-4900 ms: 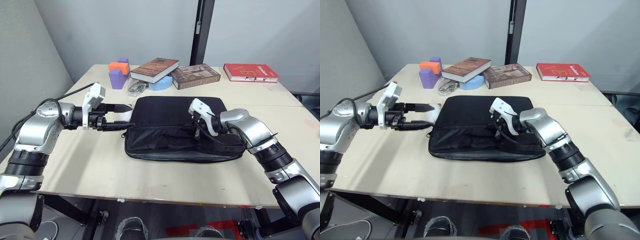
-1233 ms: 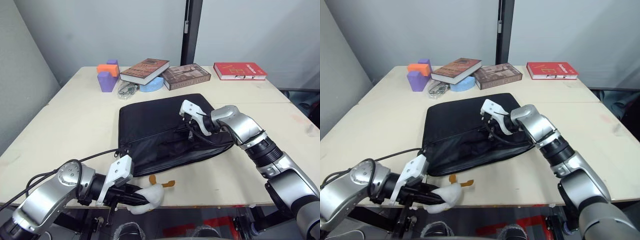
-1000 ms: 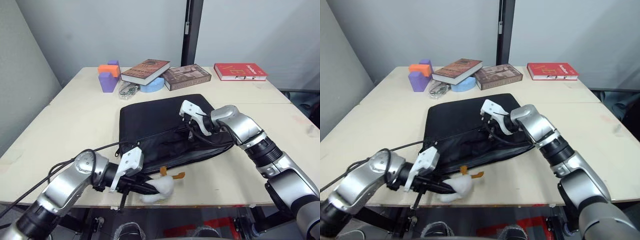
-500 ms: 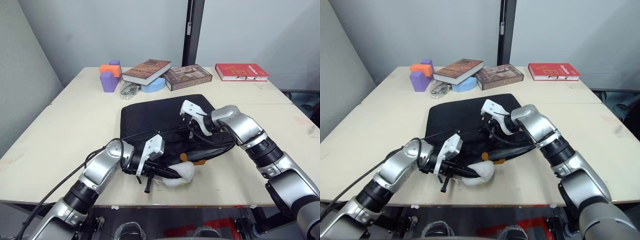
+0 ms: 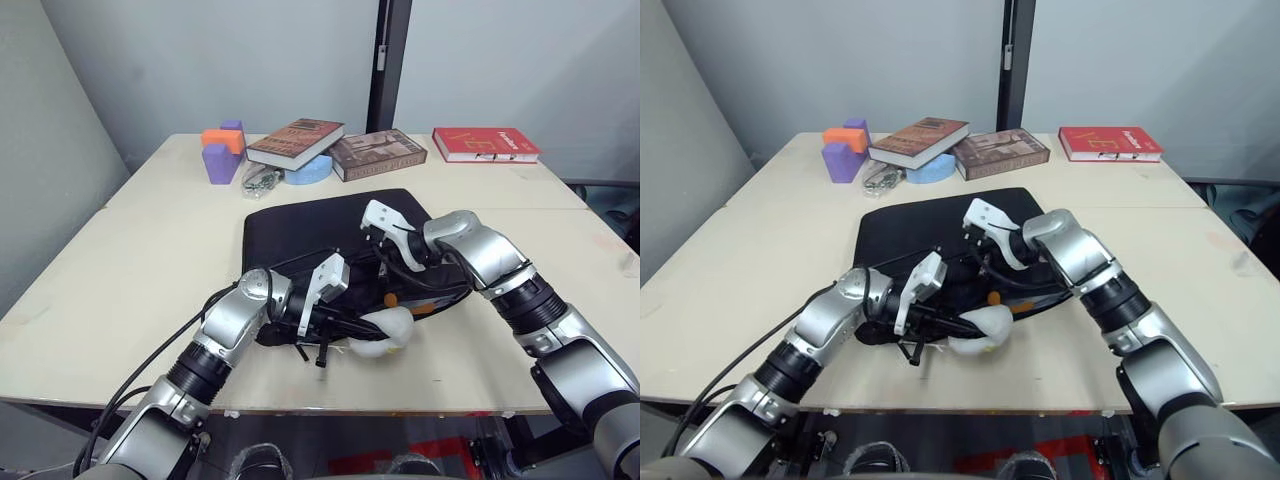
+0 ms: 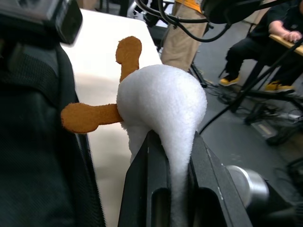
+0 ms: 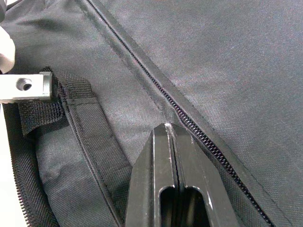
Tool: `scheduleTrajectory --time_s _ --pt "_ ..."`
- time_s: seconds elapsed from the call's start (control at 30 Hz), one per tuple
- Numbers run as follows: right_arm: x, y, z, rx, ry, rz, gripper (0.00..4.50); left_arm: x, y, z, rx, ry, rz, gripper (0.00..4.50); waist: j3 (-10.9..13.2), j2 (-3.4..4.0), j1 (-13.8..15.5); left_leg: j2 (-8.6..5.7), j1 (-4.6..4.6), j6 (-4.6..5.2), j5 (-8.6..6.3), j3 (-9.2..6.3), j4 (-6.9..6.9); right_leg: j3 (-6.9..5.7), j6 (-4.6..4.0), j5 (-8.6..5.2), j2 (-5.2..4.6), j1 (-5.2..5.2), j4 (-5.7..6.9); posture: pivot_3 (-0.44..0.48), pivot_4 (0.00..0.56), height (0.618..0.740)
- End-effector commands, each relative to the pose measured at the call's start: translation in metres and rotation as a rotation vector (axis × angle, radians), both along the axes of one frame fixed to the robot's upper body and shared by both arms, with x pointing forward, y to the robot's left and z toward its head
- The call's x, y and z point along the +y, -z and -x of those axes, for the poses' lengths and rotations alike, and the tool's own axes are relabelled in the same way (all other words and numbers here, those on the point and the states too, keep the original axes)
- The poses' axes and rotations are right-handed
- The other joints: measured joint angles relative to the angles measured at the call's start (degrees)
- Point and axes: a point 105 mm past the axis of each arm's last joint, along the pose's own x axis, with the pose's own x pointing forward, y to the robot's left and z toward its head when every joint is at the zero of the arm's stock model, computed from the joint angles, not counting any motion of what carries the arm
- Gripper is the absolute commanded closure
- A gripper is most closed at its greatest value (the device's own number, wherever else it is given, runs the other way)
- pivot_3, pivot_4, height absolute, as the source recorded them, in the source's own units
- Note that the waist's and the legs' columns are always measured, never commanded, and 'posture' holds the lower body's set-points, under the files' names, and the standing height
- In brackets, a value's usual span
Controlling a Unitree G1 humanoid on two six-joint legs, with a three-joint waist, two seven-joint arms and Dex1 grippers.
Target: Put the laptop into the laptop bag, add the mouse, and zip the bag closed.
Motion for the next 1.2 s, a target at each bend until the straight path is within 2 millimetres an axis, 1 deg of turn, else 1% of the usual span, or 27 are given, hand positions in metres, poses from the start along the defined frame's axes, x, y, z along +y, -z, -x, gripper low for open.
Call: scheduleTrajectory --time_s 0.03,0.27,0.33,0.47,0.5,0.53,0.57,0.63,0.67,0.7,0.77,0.83,0.9,0.97,1.0,1.07,1.1,1.13,1.17,1.2 --pt "-0.008 0.019 0.001 0.052 0.047 0.05 4.5 0.0 -0.014 0.005 -0.016 0.036 0.049 4.49 0.0 0.0 0.0 0.0 0.0 0.0 0.0 0.0 0.01 0.01 0.0 0.0 0.0 0.0 0.0 0.0 0.15 0.74" --pt "-0.009 0.02 0.001 0.053 0.054 0.043 4.5 0.007 -0.011 0.006 0.006 0.018 0.036 4.49 0.0 0.0 0.0 0.0 0.0 0.0 0.0 0.0 0.0 0.0 0.0 0.0 -0.01 0.01 -0.01 0.0 0.15 0.74" --pt "-0.009 0.02 0.001 0.054 0.055 0.041 4.5 0.011 -0.007 0.004 0.004 -0.01 0.018 3.64 0.0 0.0 0.0 0.0 0.0 0.0 0.0 0.0 0.0 0.0 0.0 0.0 -0.01 0.0 -0.02 0.0 0.15 0.74" --pt "-0.008 0.02 0.002 0.055 0.055 0.04 4.5 0.017 0.0 0.003 -0.001 -0.037 -0.03 2.23 0.0 0.01 0.1 0.0 0.0 0.0 0.0 0.0 -0.01 0.0 0.0 0.0 0.0 0.0 -0.01 0.0 0.15 0.74" --pt "-0.008 0.02 0.003 0.056 0.055 0.039 4.5 0.019 -0.001 0.002 -0.006 -0.045 -0.034 2.0 0.0 0.01 0.0 0.0 0.0 0.0 0.0 0.0 -0.01 0.0 0.0 0.0 -0.01 0.0 -0.01 0.0 0.15 0.74" --pt "-0.008 0.02 0.003 0.056 0.055 0.039 4.5 0.022 -0.001 0.002 -0.009 -0.052 -0.038 1.41 0.0 0.01 0.0 0.0 0.0 0.0 0.0 0.0 -0.01 0.0 0.0 0.0 -0.01 0.0 -0.01 0.0 0.15 0.74" --pt "-0.008 0.02 0.003 0.057 0.056 0.038 4.5 0.026 -0.002 0.003 -0.015 -0.058 -0.044 1.19 0.0 0.01 0.0 0.0 0.0 0.0 0.0 0.0 -0.01 0.0 0.0 0.0 0.0 0.0 -0.02 0.0 0.15 0.74" --pt "-0.009 0.02 0.003 0.057 0.057 0.038 4.5 0.033 -0.004 0.003 -0.044 -0.079 -0.054 0.41 0.0 0.01 0.0 0.0 0.0 -0.01 0.0 0.0 -0.05 -0.01 0.0 0.0 0.0 -0.01 -0.05 0.0 0.15 0.74" --pt "-0.009 0.02 0.003 0.057 0.057 0.037 4.5 0.039 -0.01 0.005 -0.047 -0.086 -0.046 0.08 0.0 0.02 0.0 0.0 0.0 -0.01 0.0 0.0 -0.07 -0.01 0.0 0.0 0.0 -0.02 -0.06 0.0 0.15 0.74" --pt "-0.009 0.02 0.003 0.056 0.057 0.037 4.5 0.043 -0.014 0.007 -0.047 -0.09 -0.039 0.08 0.0 0.02 0.0 0.0 0.0 -0.01 0.0 0.0 -0.1 -0.01 0.0 0.0 0.0 -0.03 -0.07 0.0 0.15 0.74" --pt "-0.009 0.018 0.004 0.054 0.055 0.028 4.5 0.057 -0.026 0.013 -0.027 -0.103 -0.015 0.08 0.0 0.02 0.0 0.01 -0.01 -0.01 0.0 0.0 -0.14 -0.02 0.01 0.0 0.01 -0.05 -0.08 0.0 0.15 0.74" --pt "-0.009 0.013 0.004 0.048 0.057 0.006 4.5 0.071 -0.034 0.013 -0.011 -0.145 -0.014 0.08 0.0 0.04 0.0 0.01 -0.01 -0.02 -0.01 0.01 -0.14 -0.02 0.01 -0.01 0.02 -0.06 -0.09 0.0 0.15 0.74" --pt "-0.009 0.008 0.004 0.044 0.058 -0.012 4.5 0.082 -0.039 0.012 -0.011 -0.191 -0.02 0.08 0.0 0.05 0.0 0.01 -0.02 -0.02 -0.01 0.01 -0.14 -0.02 0.01 -0.01 0.02 -0.06 -0.11 0.0 0.15 0.74" --pt "-0.01 -0.002 0.01 0.032 0.032 -0.05 4.5 0.098 -0.049 0.007 0.003 -0.277 0.005 0.08 0.1 0.06 0.1 0.01 -0.02 -0.02 -0.01 0.01 -0.14 -0.02 0.01 -0.01 0.01 -0.06 -0.12 0.0 0.15 0.74" --pt "-0.01 -0.006 0.012 0.028 0.024 -0.062 4.5 0.102 -0.053 0.006 0.01 -0.301 0.016 0.08 0.1 0.07 0.2 0.01 -0.04 -0.02 -0.01 0.01 -0.15 -0.02 0.01 -0.01 0.01 -0.08 -0.14 0.0 0.15 0.74" --pt "-0.012 -0.027 0.014 -0.011 0.02 -0.13 4.5 0.119 -0.072 -0.001 0.051 -0.403 0.096 0.08 0.2 0.06 0.3 0.0 -0.1 -0.02 -0.01 0.02 -0.17 -0.03 0.01 -0.01 0.02 -0.13 -0.18 0.0 0.15 0.74" --pt "-0.013 -0.033 0.015 -0.023 0.02 -0.15 4.5 0.124 -0.077 -0.002 0.066 -0.43 0.122 0.08 0.3 0.07 0.4 0.0 -0.15 -0.03 -0.01 0.02 -0.18 -0.03 0.01 -0.01 0.02 -0.17 -0.19 0.0 0.15 0.74" --pt "-0.015 -0.044 0.018 -0.047 0.017 -0.18 4.5 0.132 -0.084 -0.005 0.076 -0.481 0.152 0.08 0.3 0.07 0.4 0.0 -0.21 -0.04 -0.01 0.02 -0.19 -0.04 0.01 -0.01 0.03 -0.24 -0.19 0.0 0.15 0.74" --pt "-0.017 -0.05 0.019 -0.06 0.016 -0.196 4.5 0.137 -0.087 -0.006 0.082 -0.512 0.167 0.08 0.3 0.07 0.4 0.0 -0.27 -0.05 0.0 0.02 -0.19 -0.04 0.01 -0.01 0.03 -0.3 -0.2 0.0 0.15 0.74" --pt "-0.023 -0.059 0.022 -0.077 0.022 -0.218 4.5 0.148 -0.089 -0.006 0.102 -0.556 0.177 0.08 0.3 0.06 0.4 0.0 -0.35 -0.06 0.0 0.04 -0.21 -0.02 0.01 -0.01 0.04 -0.41 -0.21 0.0 0.15 0.74"
